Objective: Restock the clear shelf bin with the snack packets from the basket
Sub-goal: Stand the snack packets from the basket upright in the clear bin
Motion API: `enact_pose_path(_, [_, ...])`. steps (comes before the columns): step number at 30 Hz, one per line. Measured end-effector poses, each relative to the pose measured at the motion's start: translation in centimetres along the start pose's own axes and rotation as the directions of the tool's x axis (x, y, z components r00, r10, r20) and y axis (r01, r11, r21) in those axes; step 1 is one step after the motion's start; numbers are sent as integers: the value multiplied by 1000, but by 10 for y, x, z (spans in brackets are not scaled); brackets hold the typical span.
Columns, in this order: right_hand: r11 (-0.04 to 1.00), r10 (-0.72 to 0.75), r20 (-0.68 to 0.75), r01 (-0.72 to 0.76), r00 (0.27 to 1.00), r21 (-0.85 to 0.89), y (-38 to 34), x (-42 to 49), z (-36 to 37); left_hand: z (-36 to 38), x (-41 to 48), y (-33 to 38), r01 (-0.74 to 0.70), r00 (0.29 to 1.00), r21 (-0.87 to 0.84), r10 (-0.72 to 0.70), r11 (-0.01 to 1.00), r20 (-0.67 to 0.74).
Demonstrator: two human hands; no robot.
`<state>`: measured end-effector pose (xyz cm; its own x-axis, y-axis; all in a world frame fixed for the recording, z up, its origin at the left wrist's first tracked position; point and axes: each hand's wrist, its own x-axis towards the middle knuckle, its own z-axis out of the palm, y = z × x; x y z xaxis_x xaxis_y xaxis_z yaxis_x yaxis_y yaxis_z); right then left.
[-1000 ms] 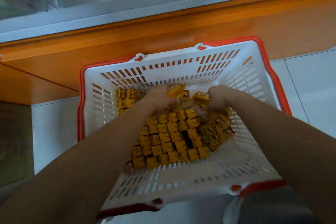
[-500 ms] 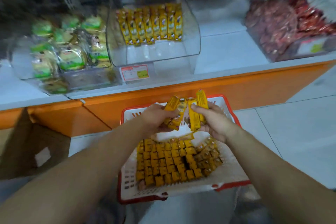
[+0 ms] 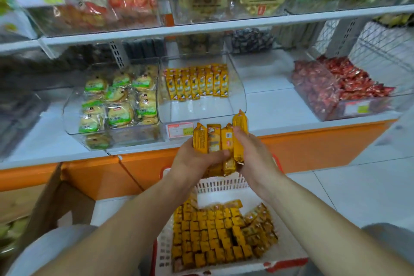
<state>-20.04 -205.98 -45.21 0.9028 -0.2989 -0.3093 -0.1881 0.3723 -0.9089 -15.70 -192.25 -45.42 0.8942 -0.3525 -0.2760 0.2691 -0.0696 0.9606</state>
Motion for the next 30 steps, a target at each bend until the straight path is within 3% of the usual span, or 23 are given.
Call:
enact_pose_path(6, [980,-160,51,165,986,-110,-7,5,4,-9,15,5,-46,998,-29,45,999,-41])
enact_pose_path(12, [930,-293,-73,266,953,-255,-7,7,9,-22,19,13,-37,999,-91,34,995,-29])
enact_pose_path(17, [935,-261,-74,233,962,-267,-9,16,18,-43,17,28,-40,996,-74,34,996,-82])
enact_pose_path(21, [960,-188,-20,179,982,-217,-20,45,36,-82,23,49,-133,967,58,142,989,-213])
enact_pose_path(25, [900,-205,53,210,977,-382,-31,105,68,-123,35,60,-160,918,196,219,968,-331])
enact_pose_path(30, [750,-313,110,317,943,-581,-37,187,121,-153,49,60,-170,875,187,235,968,-423])
